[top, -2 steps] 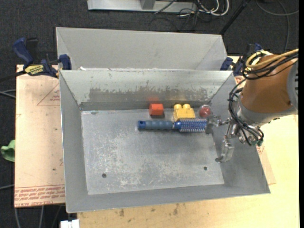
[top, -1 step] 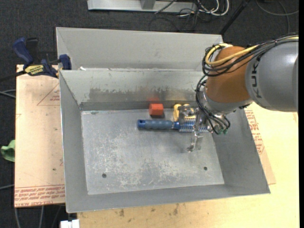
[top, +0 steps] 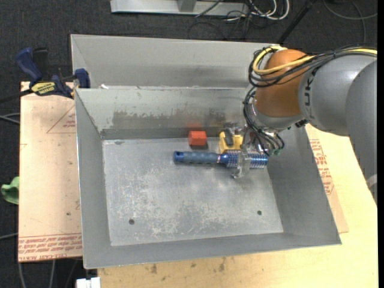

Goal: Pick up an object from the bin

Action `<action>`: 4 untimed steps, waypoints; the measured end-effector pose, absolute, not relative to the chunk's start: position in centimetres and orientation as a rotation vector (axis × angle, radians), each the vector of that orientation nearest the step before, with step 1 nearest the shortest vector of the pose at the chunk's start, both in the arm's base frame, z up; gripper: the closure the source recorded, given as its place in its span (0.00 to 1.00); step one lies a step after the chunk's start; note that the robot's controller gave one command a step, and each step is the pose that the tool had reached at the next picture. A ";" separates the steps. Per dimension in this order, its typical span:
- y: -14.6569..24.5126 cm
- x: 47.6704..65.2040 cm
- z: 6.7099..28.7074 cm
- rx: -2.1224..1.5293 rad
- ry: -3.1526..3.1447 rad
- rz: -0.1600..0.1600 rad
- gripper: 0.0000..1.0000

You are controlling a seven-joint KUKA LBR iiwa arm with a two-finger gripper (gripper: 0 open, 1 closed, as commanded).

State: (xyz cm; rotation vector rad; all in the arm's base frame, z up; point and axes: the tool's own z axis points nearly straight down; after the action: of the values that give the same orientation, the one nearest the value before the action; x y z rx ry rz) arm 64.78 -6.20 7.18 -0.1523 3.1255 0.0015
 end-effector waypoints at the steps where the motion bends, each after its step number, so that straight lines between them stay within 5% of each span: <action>1: -6.3 64.6 7.4 -0.153 3.135 0.000 1.00; 2: -7.7 64.8 21.7 -0.203 3.122 -0.003 1.00; 3: -7.6 64.6 21.2 -0.206 3.130 0.000 0.00; 4: -7.5 57.5 7.9 -0.718 3.064 0.005 0.00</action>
Offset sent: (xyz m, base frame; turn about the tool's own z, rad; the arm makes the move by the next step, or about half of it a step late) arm 0.0000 0.0000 0.0000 0.0000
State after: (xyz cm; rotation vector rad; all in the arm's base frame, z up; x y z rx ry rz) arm 57.52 -7.53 7.89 -0.7181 3.0641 0.0053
